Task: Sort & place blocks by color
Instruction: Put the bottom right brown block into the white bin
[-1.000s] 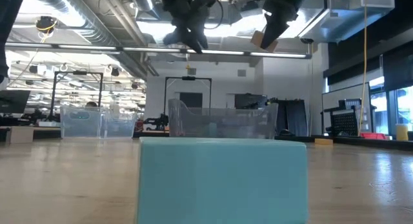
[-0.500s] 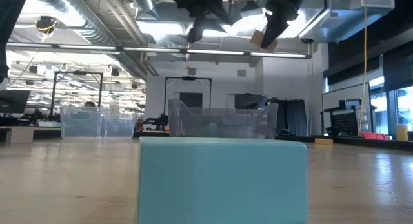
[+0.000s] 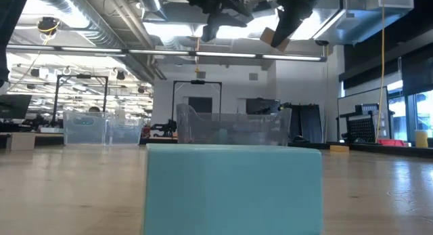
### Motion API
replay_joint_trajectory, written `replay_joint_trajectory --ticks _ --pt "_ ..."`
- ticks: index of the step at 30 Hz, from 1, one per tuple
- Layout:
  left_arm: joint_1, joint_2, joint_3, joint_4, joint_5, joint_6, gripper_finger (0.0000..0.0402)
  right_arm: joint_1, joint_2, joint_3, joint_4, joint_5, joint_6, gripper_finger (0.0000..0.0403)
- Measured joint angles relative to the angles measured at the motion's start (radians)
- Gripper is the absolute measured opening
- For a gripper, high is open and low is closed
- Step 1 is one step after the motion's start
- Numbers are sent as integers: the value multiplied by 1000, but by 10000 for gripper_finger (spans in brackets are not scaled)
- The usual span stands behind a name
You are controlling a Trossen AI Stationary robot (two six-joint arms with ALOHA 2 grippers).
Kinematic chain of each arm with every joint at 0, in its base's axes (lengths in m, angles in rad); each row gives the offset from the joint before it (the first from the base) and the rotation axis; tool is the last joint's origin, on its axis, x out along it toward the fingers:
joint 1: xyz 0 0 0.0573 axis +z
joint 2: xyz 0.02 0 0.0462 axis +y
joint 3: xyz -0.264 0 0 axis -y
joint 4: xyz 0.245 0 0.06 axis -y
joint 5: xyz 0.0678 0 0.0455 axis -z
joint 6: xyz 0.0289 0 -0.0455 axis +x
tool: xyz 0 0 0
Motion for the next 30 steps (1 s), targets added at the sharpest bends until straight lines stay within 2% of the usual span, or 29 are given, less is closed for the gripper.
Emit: replay_joint_trajectory --ticks 14,25,30 --pt "0 0 0 1 -11 2 102 0 0 0 -1 0 0 130" --pt "0 0 0 2 -197 2 102 0 0 0 -1 0 1 130" --pt "0 -1 0 2 -229 1 102 0 0 0 -1 0 0 130"
